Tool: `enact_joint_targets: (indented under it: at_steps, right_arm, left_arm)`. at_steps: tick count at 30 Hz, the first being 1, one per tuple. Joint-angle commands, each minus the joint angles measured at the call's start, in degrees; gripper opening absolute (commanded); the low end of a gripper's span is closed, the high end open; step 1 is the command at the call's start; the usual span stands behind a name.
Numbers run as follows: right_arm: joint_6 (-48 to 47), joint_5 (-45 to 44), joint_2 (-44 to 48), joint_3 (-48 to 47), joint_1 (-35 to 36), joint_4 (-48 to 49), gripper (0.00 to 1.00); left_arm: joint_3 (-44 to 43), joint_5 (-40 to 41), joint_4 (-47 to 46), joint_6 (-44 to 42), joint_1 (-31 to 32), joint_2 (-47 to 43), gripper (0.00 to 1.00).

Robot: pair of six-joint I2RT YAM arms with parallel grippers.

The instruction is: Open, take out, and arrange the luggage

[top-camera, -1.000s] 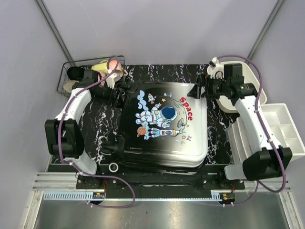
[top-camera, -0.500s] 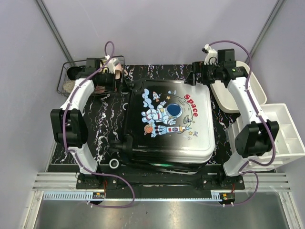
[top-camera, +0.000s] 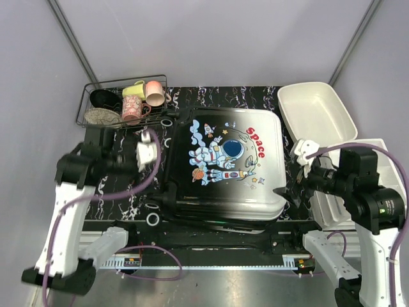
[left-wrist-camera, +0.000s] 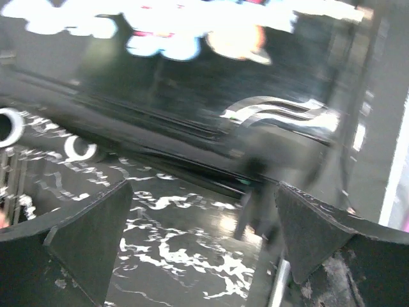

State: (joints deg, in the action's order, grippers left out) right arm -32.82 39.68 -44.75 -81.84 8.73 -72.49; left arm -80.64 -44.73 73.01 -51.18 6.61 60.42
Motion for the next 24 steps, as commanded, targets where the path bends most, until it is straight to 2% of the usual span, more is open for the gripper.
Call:
enact_joint_targets:
  at_steps: [1, 6, 9, 14, 24]
  right_arm:
    - [-18.14, 2.15, 1.76, 6.51, 0.15, -16.61, 1.0]
    - [-32.19, 2.86, 5.81, 9.42, 0.15, -20.93, 1.0]
    - [-35.54, 3.47, 7.48, 10.12, 0.15, -21.2, 1.0]
    - [-37.49, 7.33, 7.58, 11.35, 0.15, -21.38, 1.0]
    - [-47.58, 8.31, 7.66, 20.31, 0.23, -21.38, 1.0]
  left_arm:
    - [8.56, 3.68, 12.07, -6.75, 7.87, -9.17, 0.99]
    - [13.22, 7.28, 14.78, -8.32, 12.01, -12.78, 0.99]
    - [15.68, 11.15, 15.58, -9.91, 13.34, -13.49, 0.99]
    - [18.4, 11.59, 13.65, -7.8, 14.39, -12.26, 0.99]
    - [23.86, 13.35, 4.95, -4.19, 15.63, -10.07, 0.99]
